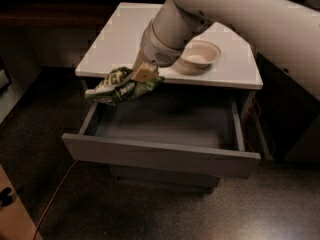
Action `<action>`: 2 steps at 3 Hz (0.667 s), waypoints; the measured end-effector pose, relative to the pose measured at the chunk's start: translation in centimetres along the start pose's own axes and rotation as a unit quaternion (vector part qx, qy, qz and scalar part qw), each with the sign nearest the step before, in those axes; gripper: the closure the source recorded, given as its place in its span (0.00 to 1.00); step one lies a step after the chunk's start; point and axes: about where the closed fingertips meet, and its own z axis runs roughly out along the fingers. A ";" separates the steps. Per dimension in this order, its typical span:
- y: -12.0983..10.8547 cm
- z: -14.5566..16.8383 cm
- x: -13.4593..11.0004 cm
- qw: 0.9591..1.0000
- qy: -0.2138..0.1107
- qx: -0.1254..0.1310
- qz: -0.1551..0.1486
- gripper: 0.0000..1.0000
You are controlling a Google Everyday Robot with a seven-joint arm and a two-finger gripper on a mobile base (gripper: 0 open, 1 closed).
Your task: Place green jalapeno chip bag into top drawer
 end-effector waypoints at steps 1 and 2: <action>3.5 0.8 2.3 1.000 0.024 -0.011 -0.011 1.00; 5.3 3.5 6.0 0.998 0.053 -0.006 0.014 1.00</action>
Offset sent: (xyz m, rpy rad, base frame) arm -0.0372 -0.0467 -0.1127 -0.1123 0.0574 -0.1211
